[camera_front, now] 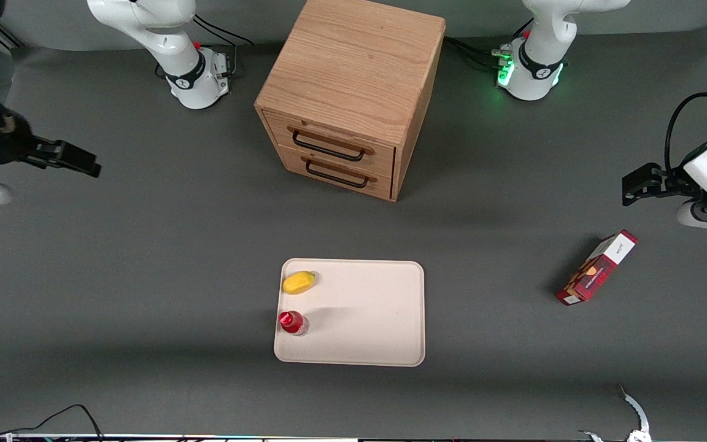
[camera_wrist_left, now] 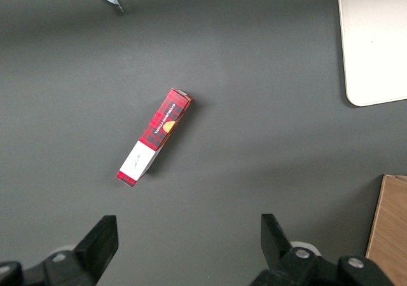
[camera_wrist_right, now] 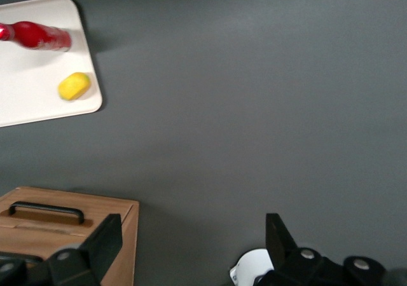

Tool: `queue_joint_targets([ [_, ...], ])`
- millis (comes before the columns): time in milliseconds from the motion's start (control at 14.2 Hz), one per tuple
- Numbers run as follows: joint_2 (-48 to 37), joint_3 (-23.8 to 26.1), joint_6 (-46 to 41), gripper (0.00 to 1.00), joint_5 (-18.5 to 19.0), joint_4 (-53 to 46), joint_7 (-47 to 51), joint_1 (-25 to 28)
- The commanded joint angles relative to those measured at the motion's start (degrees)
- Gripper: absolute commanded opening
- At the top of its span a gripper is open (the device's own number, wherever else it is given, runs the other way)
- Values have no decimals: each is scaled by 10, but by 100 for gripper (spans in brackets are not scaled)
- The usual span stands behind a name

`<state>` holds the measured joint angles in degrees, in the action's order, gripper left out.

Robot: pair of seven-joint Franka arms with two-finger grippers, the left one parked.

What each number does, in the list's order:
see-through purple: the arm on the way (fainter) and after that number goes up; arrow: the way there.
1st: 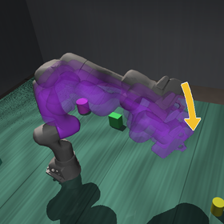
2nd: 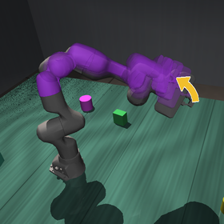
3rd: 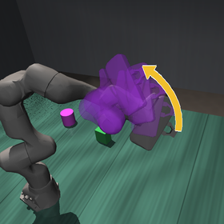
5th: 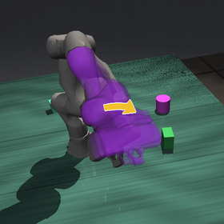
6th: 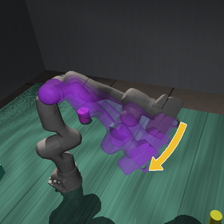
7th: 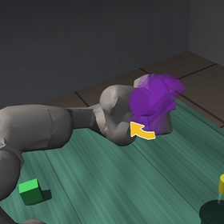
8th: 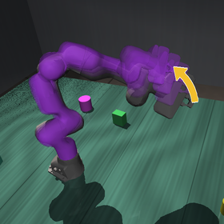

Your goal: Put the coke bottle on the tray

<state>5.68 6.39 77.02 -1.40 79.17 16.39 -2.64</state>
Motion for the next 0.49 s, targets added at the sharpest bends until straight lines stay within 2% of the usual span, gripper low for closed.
queue_joint_targets([
  [0,-146,-16,152,100,-20,271,-24,4],
  [70,-168,-18,182,100,-22,314,-25,4],
  [140,-168,-19,180,100,-22,314,-33,4],
  [421,-154,-23,156,100,-21,264,-19,3],
])
